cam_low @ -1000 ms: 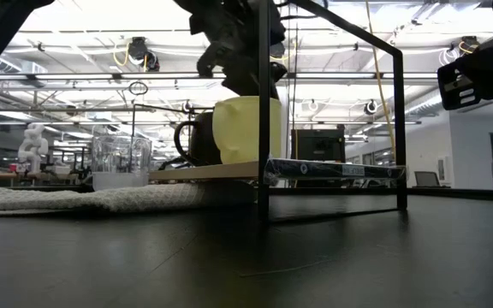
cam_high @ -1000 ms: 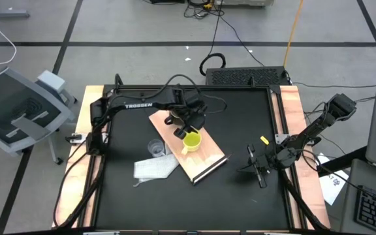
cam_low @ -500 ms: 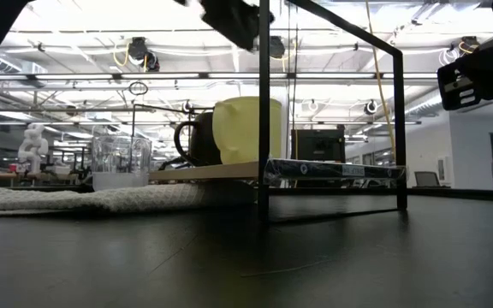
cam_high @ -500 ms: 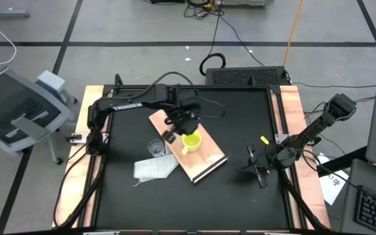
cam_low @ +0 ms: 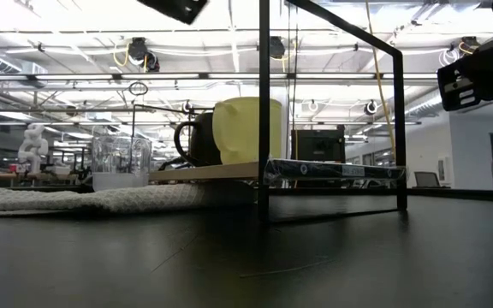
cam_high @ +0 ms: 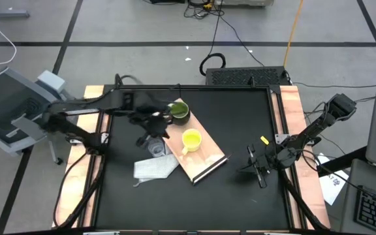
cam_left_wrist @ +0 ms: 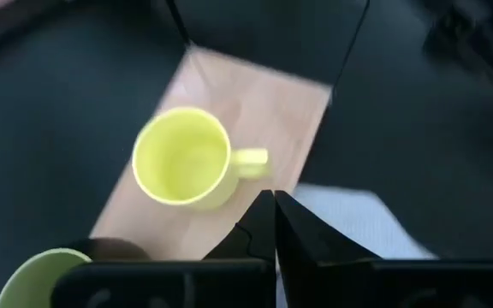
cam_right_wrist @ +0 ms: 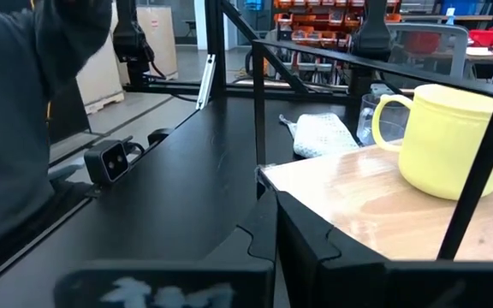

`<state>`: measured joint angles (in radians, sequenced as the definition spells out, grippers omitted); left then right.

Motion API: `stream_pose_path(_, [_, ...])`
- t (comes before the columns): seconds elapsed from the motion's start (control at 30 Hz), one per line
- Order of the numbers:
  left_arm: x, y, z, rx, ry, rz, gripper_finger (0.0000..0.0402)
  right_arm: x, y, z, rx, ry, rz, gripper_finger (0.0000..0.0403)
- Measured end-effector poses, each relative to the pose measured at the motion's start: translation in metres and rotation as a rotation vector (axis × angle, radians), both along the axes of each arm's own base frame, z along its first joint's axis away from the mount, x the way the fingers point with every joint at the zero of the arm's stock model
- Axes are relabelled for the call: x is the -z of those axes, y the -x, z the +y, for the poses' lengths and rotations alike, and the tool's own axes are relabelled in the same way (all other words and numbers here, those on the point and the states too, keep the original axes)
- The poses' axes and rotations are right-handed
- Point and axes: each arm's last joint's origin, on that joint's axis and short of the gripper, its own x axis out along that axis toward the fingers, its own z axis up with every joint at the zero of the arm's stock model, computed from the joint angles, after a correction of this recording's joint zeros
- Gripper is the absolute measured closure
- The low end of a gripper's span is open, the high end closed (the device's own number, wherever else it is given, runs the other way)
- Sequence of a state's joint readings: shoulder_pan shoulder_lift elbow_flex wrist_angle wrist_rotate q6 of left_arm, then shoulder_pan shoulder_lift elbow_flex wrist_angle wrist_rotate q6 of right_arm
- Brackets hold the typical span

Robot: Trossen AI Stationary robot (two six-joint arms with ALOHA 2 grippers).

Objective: Stack small to large cups/mugs on shelf
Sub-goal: Put the yellow mug on the shelf

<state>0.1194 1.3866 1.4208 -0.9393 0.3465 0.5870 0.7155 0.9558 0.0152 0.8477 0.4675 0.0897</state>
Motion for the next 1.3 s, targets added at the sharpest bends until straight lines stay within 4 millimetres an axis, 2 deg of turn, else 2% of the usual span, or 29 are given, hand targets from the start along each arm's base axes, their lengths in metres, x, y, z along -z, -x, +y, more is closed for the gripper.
stream_pose_path(0.3, [0.042,0.075,-0.028,-0.239,0.194,-0.398,0.0401,-0.002,0.0,0.0,-0.002,-0.004,-0.021,0.0403])
stream_pose_path(0.5, [0.071,0.109,-0.039,-0.291,0.244,-0.53,0.0401,-0.005,0.0,0.0,-0.005,0.002,-0.047,0.0403])
stream_pose_path(0.7, [0.096,0.119,-0.046,-0.248,0.265,-0.581,0.0401,-0.006,0.0,0.0,-0.008,0.006,-0.061,0.0403])
stream_pose_path(0.87, [0.118,0.128,-0.046,-0.286,0.232,-0.651,0.0401,-0.006,0.0,0.0,-0.008,0.003,-0.064,0.0403])
stream_pose_path(1.3, [0.149,0.154,-0.045,-0.283,0.277,-0.761,0.0401,-0.01,0.0,0.001,-0.014,0.005,-0.098,0.0403])
